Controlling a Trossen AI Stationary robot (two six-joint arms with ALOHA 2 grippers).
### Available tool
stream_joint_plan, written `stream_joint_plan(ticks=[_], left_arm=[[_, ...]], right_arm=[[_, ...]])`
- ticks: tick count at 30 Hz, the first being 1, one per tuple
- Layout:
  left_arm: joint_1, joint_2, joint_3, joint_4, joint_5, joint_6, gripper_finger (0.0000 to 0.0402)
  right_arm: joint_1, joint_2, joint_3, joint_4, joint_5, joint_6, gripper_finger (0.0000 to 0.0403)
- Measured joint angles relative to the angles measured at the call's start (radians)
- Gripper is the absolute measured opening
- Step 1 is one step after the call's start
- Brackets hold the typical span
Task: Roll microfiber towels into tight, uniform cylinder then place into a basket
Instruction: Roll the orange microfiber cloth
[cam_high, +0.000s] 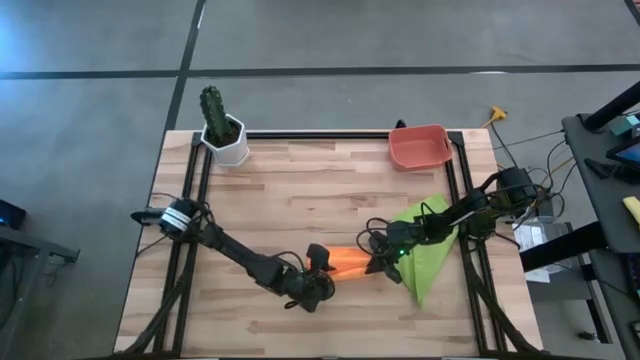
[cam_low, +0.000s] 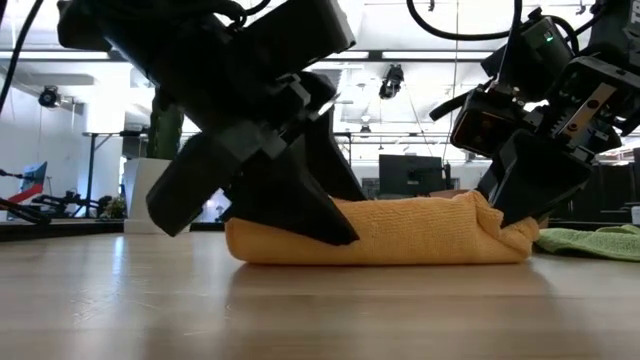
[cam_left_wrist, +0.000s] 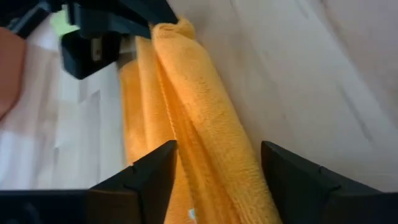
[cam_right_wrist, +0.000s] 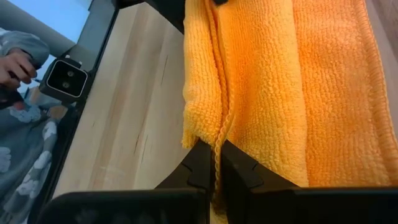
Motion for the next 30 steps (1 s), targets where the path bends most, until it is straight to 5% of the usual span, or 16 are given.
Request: stream_joint_plan(ticks=[14,23,30], left_arm=[[0.015,0.0,0.009,-0.004,0.108,-0.058,0.0011],[0.123,-0.002,0.008,-0.006,0.398,-0.251,0.0002],[0.191,-0.032,0.016,0.014,0.587,-0.361,0.0001]], right_arm=[[-0.001,0.0,0.0,0.002,-0.024,-0.001,0.0013],[0.0,-0.009,-0.004,-0.001,-0.055,-0.133,0.0019],[0.004,-0.014,-0.003,-0.001,-0.084,-0.171,0.0084]])
